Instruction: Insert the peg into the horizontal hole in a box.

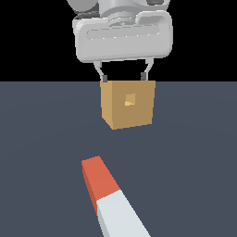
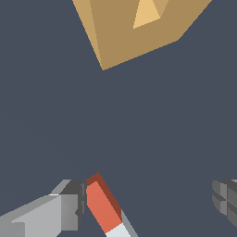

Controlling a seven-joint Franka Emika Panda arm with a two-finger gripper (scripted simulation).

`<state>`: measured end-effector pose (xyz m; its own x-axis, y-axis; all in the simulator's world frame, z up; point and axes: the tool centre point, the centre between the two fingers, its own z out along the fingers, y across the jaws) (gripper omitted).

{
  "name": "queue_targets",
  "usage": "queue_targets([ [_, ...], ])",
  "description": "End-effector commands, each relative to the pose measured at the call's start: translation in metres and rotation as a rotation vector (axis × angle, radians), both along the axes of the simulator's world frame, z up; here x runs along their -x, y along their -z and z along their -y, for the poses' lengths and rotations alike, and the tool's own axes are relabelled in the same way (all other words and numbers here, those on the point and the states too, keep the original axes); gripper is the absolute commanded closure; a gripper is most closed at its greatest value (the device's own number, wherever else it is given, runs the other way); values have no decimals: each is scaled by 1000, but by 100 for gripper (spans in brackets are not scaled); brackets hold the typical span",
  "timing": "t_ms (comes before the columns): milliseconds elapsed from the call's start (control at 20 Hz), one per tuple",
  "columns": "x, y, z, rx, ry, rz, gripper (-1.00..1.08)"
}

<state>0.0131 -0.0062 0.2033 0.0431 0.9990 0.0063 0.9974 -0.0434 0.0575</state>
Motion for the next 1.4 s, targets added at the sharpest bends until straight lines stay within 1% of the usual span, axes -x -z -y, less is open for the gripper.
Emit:
queue_targets([
  [0,0,0,0,0,0,0,-92],
  [350,2,5,7,1,-19,-2,-92],
  [650,7,16,24,2,-66,-7,-92],
  [900,12,31,47,4,-126,-13,-92],
  [1350,18,66,100,8,-264,-27,-92],
])
